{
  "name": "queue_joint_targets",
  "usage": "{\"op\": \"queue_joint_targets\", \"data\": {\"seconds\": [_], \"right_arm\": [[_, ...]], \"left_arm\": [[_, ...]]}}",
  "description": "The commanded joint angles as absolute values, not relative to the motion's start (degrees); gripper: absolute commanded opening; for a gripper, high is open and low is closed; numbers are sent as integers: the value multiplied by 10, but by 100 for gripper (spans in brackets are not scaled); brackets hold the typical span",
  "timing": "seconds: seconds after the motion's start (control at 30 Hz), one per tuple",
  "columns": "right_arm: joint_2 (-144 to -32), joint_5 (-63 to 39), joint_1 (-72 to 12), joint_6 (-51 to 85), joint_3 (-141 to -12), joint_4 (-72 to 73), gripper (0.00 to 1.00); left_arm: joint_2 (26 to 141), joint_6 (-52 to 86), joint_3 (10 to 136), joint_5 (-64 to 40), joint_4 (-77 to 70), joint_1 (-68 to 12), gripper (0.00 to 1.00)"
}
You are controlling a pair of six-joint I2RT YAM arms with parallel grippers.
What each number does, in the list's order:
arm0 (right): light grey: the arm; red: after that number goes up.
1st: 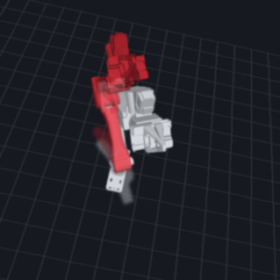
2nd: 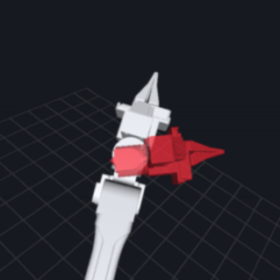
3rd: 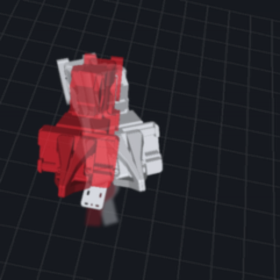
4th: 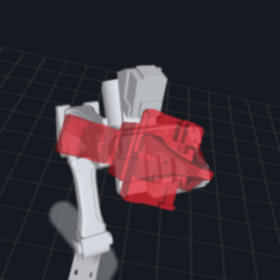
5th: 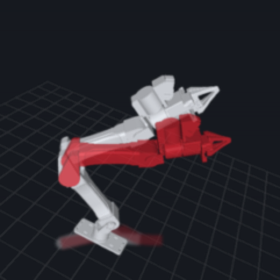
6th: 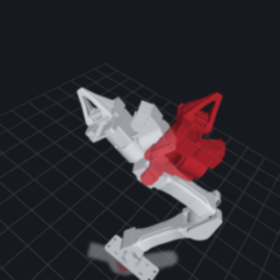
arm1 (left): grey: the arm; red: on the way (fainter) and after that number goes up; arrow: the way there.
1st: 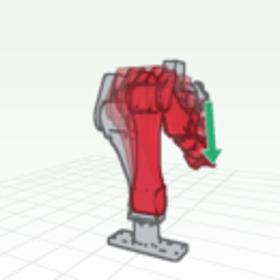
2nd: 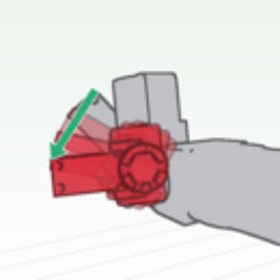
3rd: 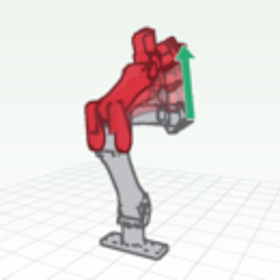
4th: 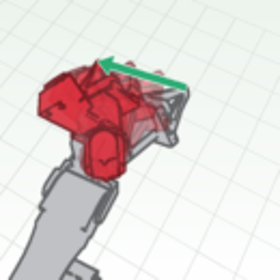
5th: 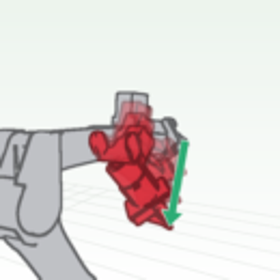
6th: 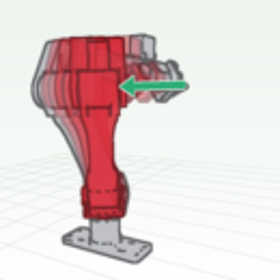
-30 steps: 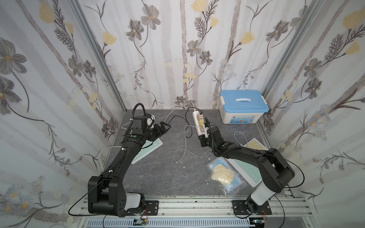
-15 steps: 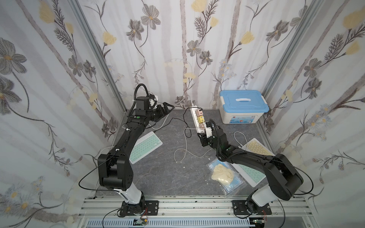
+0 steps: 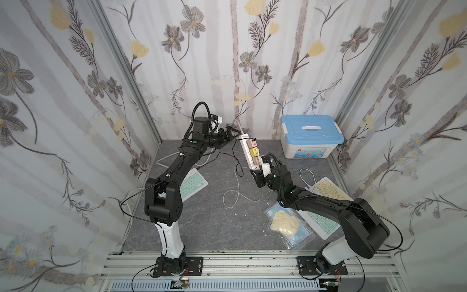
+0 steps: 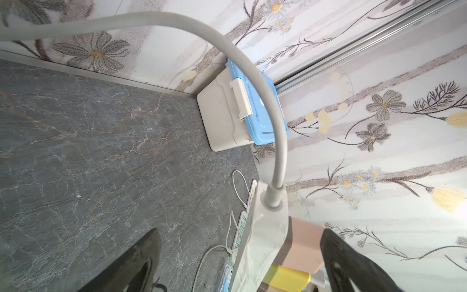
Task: Unplug the wireless keyboard
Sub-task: Pick up the socket from the center of the board.
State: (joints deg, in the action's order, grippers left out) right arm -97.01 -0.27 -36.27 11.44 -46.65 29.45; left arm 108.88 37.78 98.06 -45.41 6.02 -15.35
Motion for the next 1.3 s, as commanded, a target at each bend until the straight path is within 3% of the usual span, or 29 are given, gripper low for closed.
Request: {"op": "queue_joint_targets", "data": {"seconds": [0.0,0.23,0.37,0.6,0.77,0.83,0.87,0.93,0.97,1.0,1.07,1.27], "right_arm": [[-965,-18,-364,99,-476,394,0],[-975,-22,-365,101,-487,387,0],[-975,-21,-365,101,-489,385,0],[-979,-29,-365,105,-496,378,0],[-980,-44,-365,111,-506,367,0],[-977,-65,-364,117,-516,346,0],[-975,-80,-363,120,-521,337,4],[-971,-101,-363,134,-522,329,41],[-968,-114,-363,143,-519,330,55],[-966,-123,-362,151,-516,332,61],[-961,-137,-362,179,-506,339,68],[-929,-158,-358,188,-483,274,74]], "left_arm": [[1104,382,1002,-483,30,-167,98],[1121,384,1017,-472,29,-181,86],[1117,384,1004,-469,25,-183,73],[1101,393,983,-461,10,-189,41],[1092,402,984,-441,11,-191,1],[1083,415,989,-412,23,-191,0],[1078,421,994,-390,39,-191,0],[1069,437,1005,-346,74,-191,0],[1064,449,1009,-325,90,-191,0],[1059,458,1011,-310,100,-191,0],[1048,475,1013,-297,105,-193,0],[1011,435,1028,-227,149,-195,0]]}}
